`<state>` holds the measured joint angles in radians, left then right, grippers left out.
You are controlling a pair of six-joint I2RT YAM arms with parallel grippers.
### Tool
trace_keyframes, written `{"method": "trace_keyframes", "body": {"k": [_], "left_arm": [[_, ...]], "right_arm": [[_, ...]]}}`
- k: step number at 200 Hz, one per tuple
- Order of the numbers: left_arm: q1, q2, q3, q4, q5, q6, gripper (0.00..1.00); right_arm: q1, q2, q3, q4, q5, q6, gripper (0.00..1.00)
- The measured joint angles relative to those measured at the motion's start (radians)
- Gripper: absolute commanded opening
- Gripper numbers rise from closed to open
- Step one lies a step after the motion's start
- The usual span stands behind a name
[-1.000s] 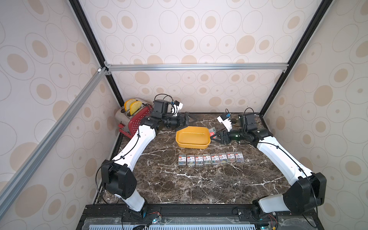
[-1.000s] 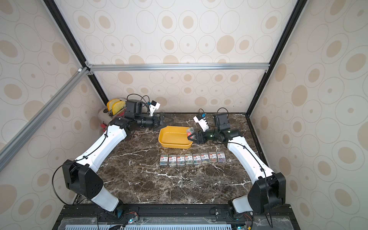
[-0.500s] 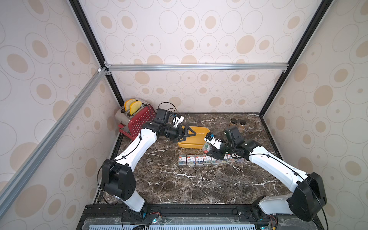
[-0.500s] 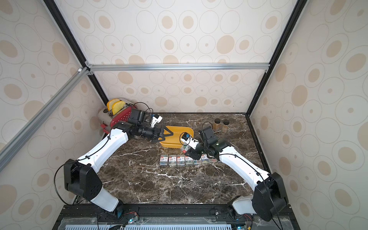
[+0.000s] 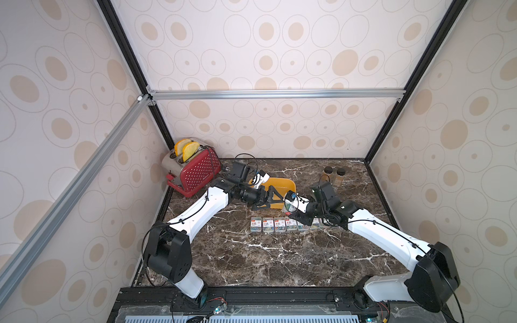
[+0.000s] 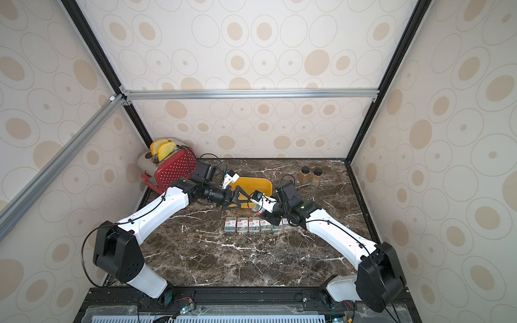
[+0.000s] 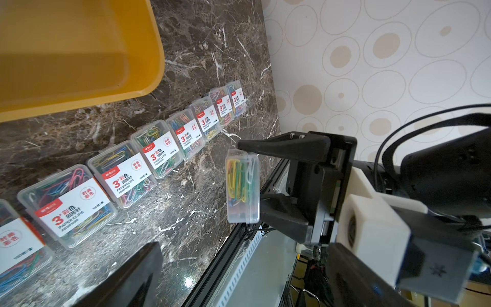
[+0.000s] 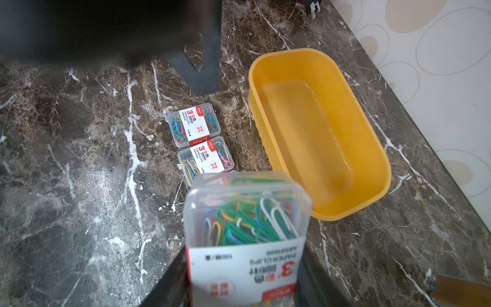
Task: Take the paper clips out of the storage box
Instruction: Place the boxed paper clips at the center of the board.
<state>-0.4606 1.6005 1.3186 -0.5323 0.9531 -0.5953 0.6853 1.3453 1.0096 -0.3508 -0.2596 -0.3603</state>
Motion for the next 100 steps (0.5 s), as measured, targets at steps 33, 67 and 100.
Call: {"method": "trace_keyframes", "body": {"k": [33,67,100], "left_arm": [[-0.011,0.027,-0.005,0.055,0.010,-0.026,0.97],[-0.033,0.081,0.002,0.081,0.025,-0.039,0.86],[-0.046,0.114,0.002,0.094,0.040,-0.047,0.78]], "right_arm": [[0.005,0.000,0.000,0.000,-0.008,0.000,0.00],[0.006,0.000,0.000,0.000,-0.016,0.000,0.00],[0.006,0.000,0.000,-0.001,-0.023,0.000,0.00]]}}
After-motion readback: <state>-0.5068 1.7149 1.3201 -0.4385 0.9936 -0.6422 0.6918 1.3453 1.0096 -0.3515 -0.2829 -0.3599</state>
